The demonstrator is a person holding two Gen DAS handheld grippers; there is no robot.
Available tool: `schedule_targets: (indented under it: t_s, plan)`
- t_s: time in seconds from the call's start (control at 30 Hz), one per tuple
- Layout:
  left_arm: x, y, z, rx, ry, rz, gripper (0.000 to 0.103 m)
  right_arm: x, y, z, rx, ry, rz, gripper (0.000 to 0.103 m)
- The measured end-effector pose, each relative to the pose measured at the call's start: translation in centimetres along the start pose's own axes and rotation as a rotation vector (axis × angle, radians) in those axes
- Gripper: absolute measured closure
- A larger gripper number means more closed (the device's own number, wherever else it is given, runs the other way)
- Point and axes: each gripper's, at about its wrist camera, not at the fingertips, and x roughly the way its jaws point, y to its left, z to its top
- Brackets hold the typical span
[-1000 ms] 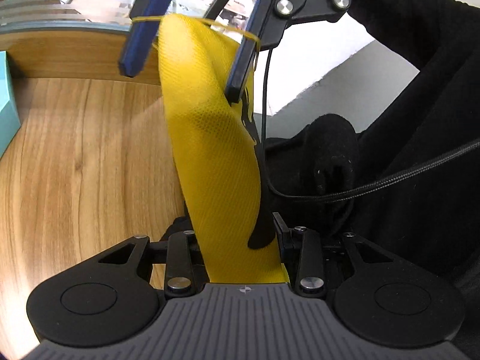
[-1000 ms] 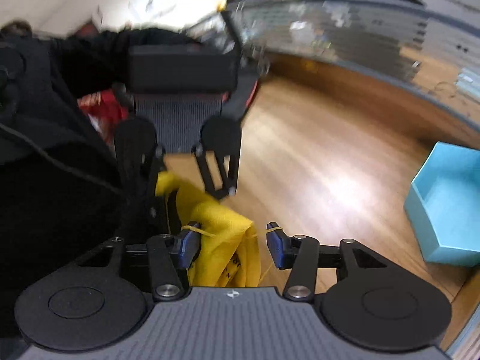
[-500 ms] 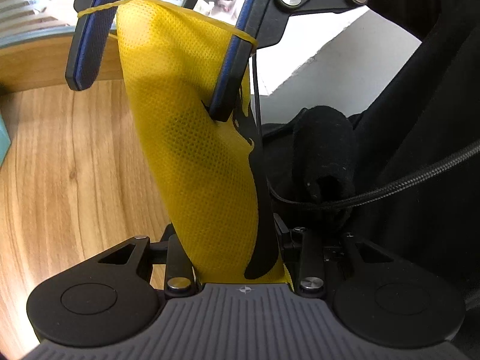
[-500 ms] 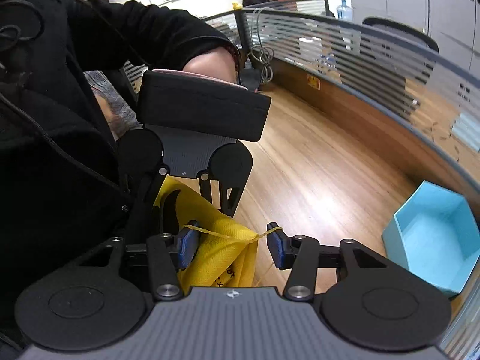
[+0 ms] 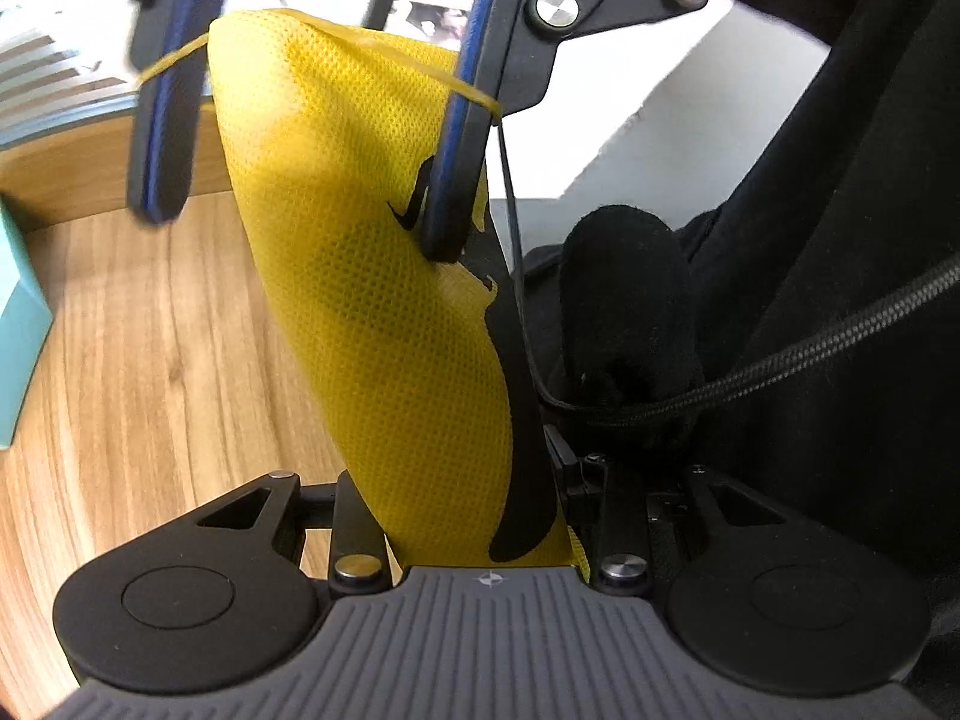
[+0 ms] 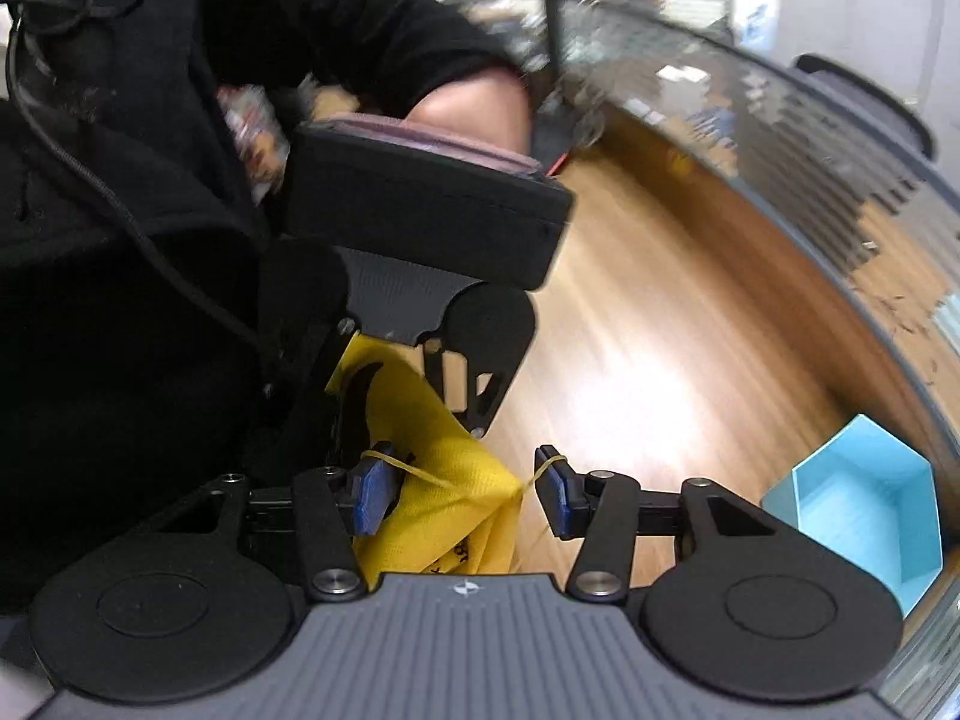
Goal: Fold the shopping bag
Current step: 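Release the cord and pull the right tool off the rolled bag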
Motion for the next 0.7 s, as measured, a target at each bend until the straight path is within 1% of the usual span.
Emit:
schedule_targets:
  t_s: [0.03,0.07,0.17,0.27,0.33,0.37,0.43,0.5,0.53,0.57,0.6,0.63,0.67,0.7]
  plan:
    - [-0.1,-0.1,0.0,0.000,0.000,0.001,0.066,-0.2,0.2,-0.6,0.015,-0.043,-0.022,0.047]
    - [-0.1,-0.1,0.0,0.001,0.003,0.001,0.066,-0.5,0.5,-1.5,0.035,-0.106,-0.054,0.047]
    - [-0.1,-0.4,0.5,0.016,0.022,-0.007,0.066,-0.7,1.3,-2.8,0.057,-0.187,-0.121,0.047]
    - [0.1,-0.8,1.2,0.043,0.051,-0.021,0.067,-1.0,2.2,-2.7,0.016,-0.200,-0.177,0.047]
    - [0.3,-1.4,1.7,0.072,0.065,-0.029,0.067,-1.2,2.5,-2.3,-0.023,-0.176,-0.192,0.047]
    - [0.4,-1.7,2.0,0.091,0.070,-0.030,0.067,-1.3,2.7,-1.8,-0.043,-0.142,-0.186,0.047]
    - [0.5,-2.5,2.6,0.132,0.078,-0.027,0.067,-1.4,2.4,-1.2,-0.067,-0.082,-0.141,0.047]
    - [0.5,-3.3,2.9,0.168,0.079,-0.020,0.067,-1.2,0.8,-0.2,-0.018,0.002,-0.013,0.047]
    - [0.5,-3.7,3.1,0.185,0.079,-0.017,0.068,-1.1,0.4,0.0,-0.003,0.021,0.014,0.047]
    - [0.5,-4.1,3.1,0.196,0.078,-0.009,0.068,-0.4,-1.0,0.3,0.074,0.088,0.115,0.047]
    - [0.5,-4.2,3.0,0.192,0.069,-0.007,0.068,0.4,-1.9,0.3,0.126,0.142,0.193,0.047]
    - [0.4,-4.3,2.8,0.186,0.059,-0.006,0.068,1.1,-2.5,0.1,0.161,0.185,0.251,0.045]
    - [0.3,-4.4,2.6,0.180,0.048,-0.005,0.069,2.2,-3.4,-0.6,0.232,0.213,0.316,0.043]
    - [0.1,-4.3,2.1,0.157,0.026,-0.007,0.070,3.3,-4.4,-1.4,0.316,0.236,0.384,0.043]
